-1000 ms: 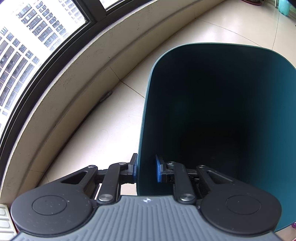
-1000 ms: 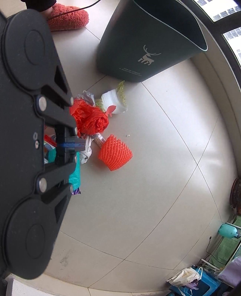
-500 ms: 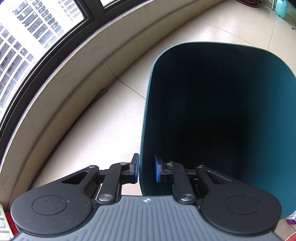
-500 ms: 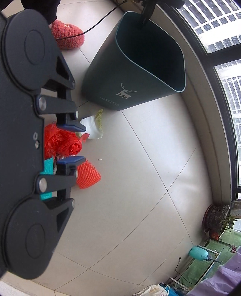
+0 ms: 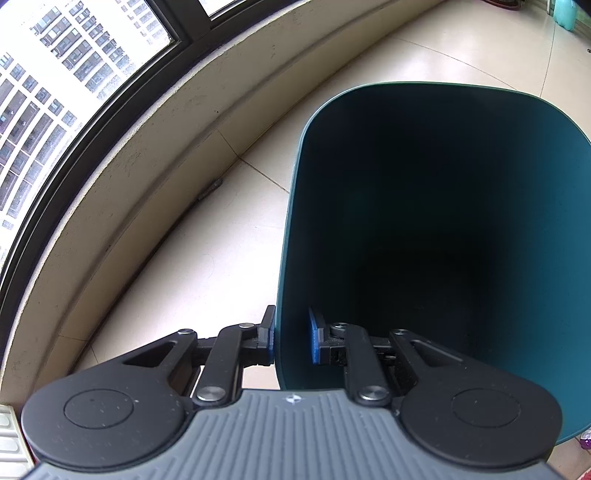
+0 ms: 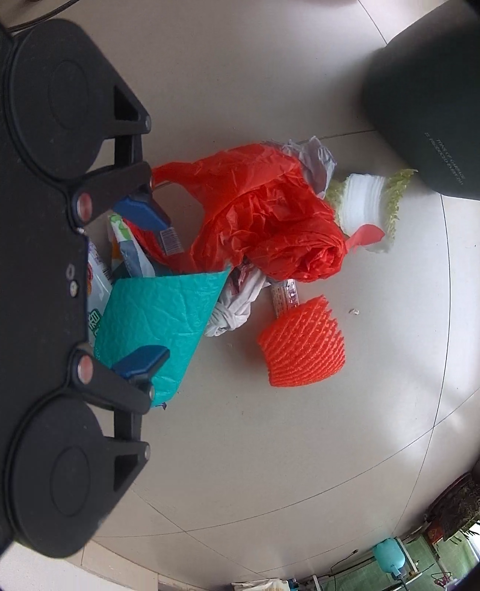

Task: Collect trash
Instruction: 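Close the right tool on the teal bubble-wrap sheet, then carry the teal sheet over the bin and open the right tool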

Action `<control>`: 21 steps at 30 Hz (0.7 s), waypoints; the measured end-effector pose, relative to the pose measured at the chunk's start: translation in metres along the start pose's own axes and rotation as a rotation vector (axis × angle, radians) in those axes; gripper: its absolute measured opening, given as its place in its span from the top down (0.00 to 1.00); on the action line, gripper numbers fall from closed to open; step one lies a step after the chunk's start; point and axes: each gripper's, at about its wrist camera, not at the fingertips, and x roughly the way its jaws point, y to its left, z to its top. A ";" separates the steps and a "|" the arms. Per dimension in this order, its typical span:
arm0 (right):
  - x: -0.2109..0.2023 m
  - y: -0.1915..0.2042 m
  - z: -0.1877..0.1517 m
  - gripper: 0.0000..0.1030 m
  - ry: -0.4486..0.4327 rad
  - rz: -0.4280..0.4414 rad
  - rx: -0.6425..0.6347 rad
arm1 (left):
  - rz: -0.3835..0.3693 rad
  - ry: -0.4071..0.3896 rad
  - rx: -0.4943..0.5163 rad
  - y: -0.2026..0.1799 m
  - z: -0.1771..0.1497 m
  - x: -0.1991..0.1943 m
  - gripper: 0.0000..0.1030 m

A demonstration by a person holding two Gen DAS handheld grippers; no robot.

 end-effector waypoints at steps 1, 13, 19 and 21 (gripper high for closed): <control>0.004 0.001 -0.001 0.39 -0.005 -0.020 -0.014 | 0.001 0.000 0.000 0.002 0.000 0.000 0.84; -0.024 -0.036 0.000 0.99 -0.070 -0.039 0.117 | 0.003 -0.004 0.003 0.018 -0.001 0.002 0.83; -0.096 -0.078 0.010 1.00 -0.173 0.062 0.311 | 0.004 -0.004 0.003 0.017 -0.002 0.001 0.83; -0.122 -0.086 0.015 1.00 -0.209 0.103 0.364 | -0.003 0.002 -0.001 0.020 -0.003 0.002 0.84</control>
